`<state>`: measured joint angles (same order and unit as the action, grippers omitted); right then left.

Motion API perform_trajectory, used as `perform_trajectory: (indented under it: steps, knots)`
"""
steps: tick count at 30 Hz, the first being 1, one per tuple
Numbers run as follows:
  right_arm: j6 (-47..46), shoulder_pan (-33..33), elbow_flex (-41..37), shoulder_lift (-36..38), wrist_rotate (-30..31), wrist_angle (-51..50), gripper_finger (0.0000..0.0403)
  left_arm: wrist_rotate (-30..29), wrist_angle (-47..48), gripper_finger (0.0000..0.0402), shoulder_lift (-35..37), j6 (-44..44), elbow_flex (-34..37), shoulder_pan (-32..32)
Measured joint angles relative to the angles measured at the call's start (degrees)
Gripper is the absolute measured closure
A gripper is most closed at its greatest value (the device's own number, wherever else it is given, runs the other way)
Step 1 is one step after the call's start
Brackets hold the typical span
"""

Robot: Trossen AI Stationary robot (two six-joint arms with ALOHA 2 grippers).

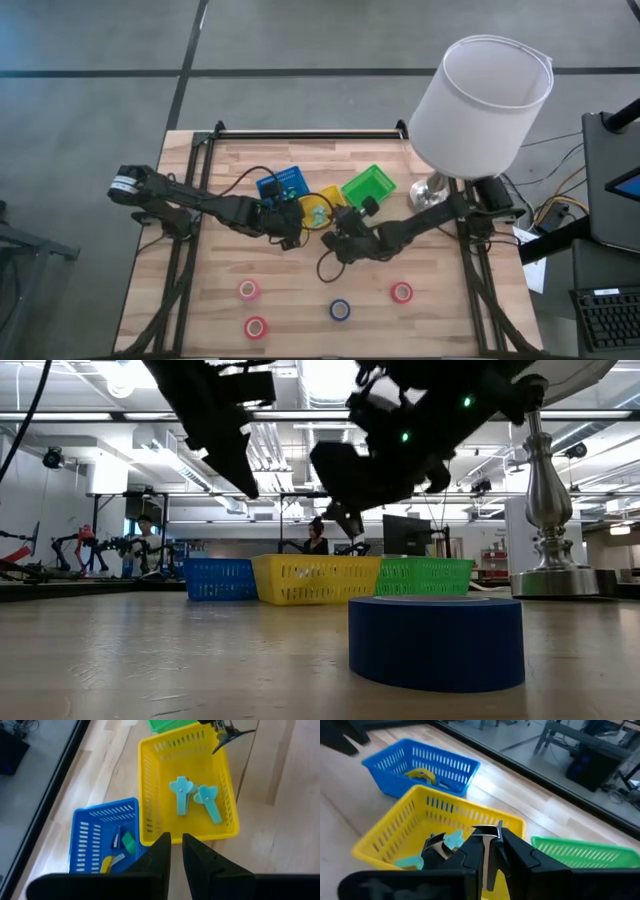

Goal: Pick and place Stapler, Stapler remover, tape
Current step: Put the dark blue staple remover into the yellow bin, then put the right red tape into the green bin

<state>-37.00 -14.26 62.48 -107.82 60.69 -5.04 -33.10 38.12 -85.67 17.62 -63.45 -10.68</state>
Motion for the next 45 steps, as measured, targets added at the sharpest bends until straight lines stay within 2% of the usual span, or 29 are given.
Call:
perform_trajectory:
  steps: [11,14,22,28,36,45]
  knots:
    - [-3.7,1.6,1.1,-9.9,0.3,2.6,0.0360,0.0,0.0,0.0349,0.0,2.2,1.9,0.0]
    - [-3.2,1.7,1.5,-11.0,0.4,2.3,0.0348,0.0,0.0,0.0349,0.0,2.2,1.9,0.0]
    - [-2.9,1.7,2.3,-9.7,0.4,2.3,0.0294,0.0,0.0,0.0349,0.1,2.1,1.9,0.0]
    - [-1.5,1.1,3.2,-8.9,0.3,2.4,0.0268,0.0,0.0,0.0349,0.1,2.1,1.9,0.0]
    - [3.1,-2.1,6.0,-8.9,0.6,2.3,0.0252,0.0,0.0,0.0349,0.1,2.1,1.9,-0.1]
    - [10.3,-7.4,11.1,-8.4,0.8,0.7,0.0257,1.8,-0.1,0.0349,0.1,4.0,1.9,-0.1]
